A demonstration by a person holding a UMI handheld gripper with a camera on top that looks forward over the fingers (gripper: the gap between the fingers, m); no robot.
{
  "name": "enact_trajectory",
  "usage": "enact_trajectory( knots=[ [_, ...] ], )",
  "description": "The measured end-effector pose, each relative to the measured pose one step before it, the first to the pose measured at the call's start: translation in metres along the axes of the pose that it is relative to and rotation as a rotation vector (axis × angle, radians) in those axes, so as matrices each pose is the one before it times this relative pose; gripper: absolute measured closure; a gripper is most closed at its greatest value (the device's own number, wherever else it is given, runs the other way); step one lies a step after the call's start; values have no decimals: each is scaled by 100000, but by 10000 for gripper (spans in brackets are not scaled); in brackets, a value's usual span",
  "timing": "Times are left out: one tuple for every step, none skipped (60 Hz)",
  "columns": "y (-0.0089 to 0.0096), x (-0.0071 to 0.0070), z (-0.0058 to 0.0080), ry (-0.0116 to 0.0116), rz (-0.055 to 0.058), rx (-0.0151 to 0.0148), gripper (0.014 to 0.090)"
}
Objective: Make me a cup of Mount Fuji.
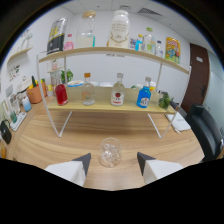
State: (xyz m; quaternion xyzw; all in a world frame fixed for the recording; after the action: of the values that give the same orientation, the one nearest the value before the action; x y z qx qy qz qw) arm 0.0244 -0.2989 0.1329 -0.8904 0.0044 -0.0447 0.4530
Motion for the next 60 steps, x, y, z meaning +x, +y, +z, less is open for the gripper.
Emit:
enact_trajectory(
  knots=[
    [-37, 42, -4, 128, -241, 142, 184],
    [-8, 38, -35, 161, -179, 6, 182],
    [-5, 17, -60, 118, -152, -28, 184],
    [-9, 5, -76, 70, -104, -4, 184],
    [9, -14, -101, 32, 1, 36, 183],
    [-23, -6, -154, 0, 63, 131, 182],
    [-80, -13, -85, 169, 116, 195, 182],
    [-34, -8, -277, 106, 71, 228, 182],
    [-50, 0, -250, 104, 56, 254, 182],
    [-18, -29, -220, 112, 19, 179, 184],
    [35, -37, -219, 103, 107, 111, 181],
    [54, -63, -232, 142, 213, 138, 184],
    [34, -74, -273, 88, 225, 314, 184],
    [12, -111, -225, 37, 334, 504, 181],
    [22, -140, -207, -97, 452, 547, 181],
    [51, -179, -203, -128, 567, 520, 181],
    [23, -227, -198, -97, 683, 561, 180],
    [4, -222, -184, -151, 799, 754, 181],
    [-100, -276, -176, -334, 762, 1188, 180],
    [-120, -347, -156, -494, 714, 1450, 180],
    [-242, -387, -18, -489, 693, 1672, 180],
    [-250, -343, -100, -421, 712, 1726, 179],
    [-329, -298, -186, -353, 742, 1792, 219],
    [-385, -354, 30, -260, 691, 1928, 179],
    [-397, -303, -30, -243, 682, 1835, 178],
    [-401, -296, 54, -346, 595, 1712, 179],
    [-421, -344, 70, -435, 420, 1573, 179],
    [-460, -387, 106, -504, 300, 1563, 179],
    [-469, -413, 166, -551, 203, 1529, 178],
    [-481, -383, 224, -502, 86, 1549, 180],
    [-476, -343, 248, -390, -47, 1437, 181],
    [-478, -297, 319, -322, -145, 1258, 181],
    [-435, -294, 340, -247, -251, 1091, 180],
    [-418, -312, 385, -284, -308, 1011, 182],
    [-431, -256, 419, -302, -306, 939, 182],
    [-453, -305, 451, -270, -314, 971, 182],
    [-396, -198, 496, -241, -279, 907, 182],
    [-394, -153, 478, -193, -269, 899, 181],
    [-357, -172, 518, -264, -229, 841, 184],
    [-366, -179, 587, -328, -201, 777, 183],
    [-332, -161, 574, -358, -165, 786, 183],
    [-336, -166, 585, -306, -112, 726, 183],
    [-305, -166, 591, -216, -149, 657, 183],
    [-265, -81, 595, -139, -210, 588, 182],
    [-276, -68, 596, -97, -225, 566, 183],
    [-236, -56, 612, -78, -170, 578, 183],
    [-248, -13, 633, -156, -139, 610, 182],
    [-195, -70, 617, -146, -52, 512, 184],
    [-152, -1, 614, -124, -27, 378, 185],
    [-124, 24, 601, -104, -84, 244, 189],
    [-66, -18, 555, -30, -91, 151, 195],
    [-66, -38, 580, -67, -81, 165, 203],
    [-45, 5, 564, -13, -90, 182, 208],
    [-33, 4, 541, 96, -62, 188, 217],
    [-21, 96, 576, 292, -68, 155, 228],
    [16, 77, 545, 401, -50, 23, 238],
    [51, 30, 539, 264, -51, -152, 252],
    [4, -72, 382, 271, -11, -440, 260],
    [114, -16, 477, 165, 86, -445, 272],
    [127, 65, 456, 301, 9, -487, 282]
  ],
)
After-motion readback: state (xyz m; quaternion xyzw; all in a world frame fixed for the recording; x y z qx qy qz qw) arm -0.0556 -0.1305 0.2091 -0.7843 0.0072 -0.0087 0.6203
